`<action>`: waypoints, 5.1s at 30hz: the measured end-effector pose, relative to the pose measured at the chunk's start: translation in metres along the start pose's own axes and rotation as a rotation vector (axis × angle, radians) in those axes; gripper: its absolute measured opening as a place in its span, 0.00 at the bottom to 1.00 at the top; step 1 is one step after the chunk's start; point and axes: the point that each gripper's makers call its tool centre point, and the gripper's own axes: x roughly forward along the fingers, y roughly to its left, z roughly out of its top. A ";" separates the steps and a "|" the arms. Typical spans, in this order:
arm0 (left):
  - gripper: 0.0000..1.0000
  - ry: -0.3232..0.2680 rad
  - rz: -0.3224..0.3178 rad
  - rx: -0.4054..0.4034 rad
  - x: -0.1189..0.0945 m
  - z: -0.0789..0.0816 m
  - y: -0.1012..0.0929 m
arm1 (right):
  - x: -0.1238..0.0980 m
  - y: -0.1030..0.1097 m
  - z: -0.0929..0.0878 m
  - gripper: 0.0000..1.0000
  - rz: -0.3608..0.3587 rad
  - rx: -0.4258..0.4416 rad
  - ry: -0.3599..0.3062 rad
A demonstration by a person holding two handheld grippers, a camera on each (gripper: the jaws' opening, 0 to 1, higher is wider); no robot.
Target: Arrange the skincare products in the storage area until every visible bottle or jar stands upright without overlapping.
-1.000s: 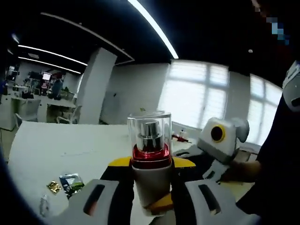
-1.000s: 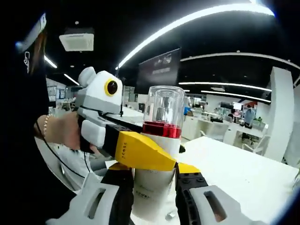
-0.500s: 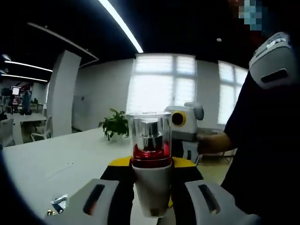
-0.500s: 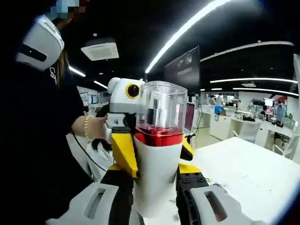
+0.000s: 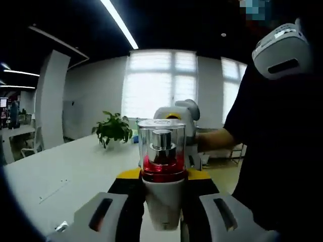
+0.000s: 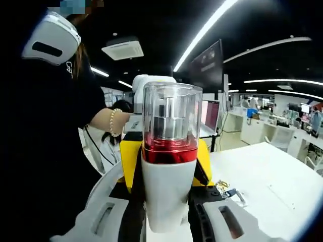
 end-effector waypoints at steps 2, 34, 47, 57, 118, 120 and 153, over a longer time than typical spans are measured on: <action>0.24 0.016 -0.004 -0.004 0.006 -0.007 0.005 | -0.002 -0.005 -0.008 0.24 -0.016 -0.004 0.016; 0.26 0.339 0.006 -0.155 0.053 -0.166 0.085 | 0.015 -0.091 -0.187 0.24 -0.203 0.050 0.239; 0.27 0.390 -0.008 -0.168 0.069 -0.194 0.108 | 0.015 -0.121 -0.217 0.24 -0.280 0.071 0.249; 0.27 0.351 0.007 -0.177 0.078 -0.189 0.123 | 0.008 -0.138 -0.221 0.25 -0.270 0.072 0.253; 0.89 0.309 0.532 -0.411 -0.103 -0.204 0.104 | -0.037 -0.083 -0.210 0.90 -0.493 0.252 0.219; 0.90 0.308 0.542 -0.413 -0.115 -0.204 0.098 | -0.039 -0.079 -0.207 0.93 -0.508 0.247 0.226; 0.99 0.308 0.818 -0.510 -0.240 -0.219 0.021 | -0.051 0.004 -0.192 0.99 -0.555 0.331 0.289</action>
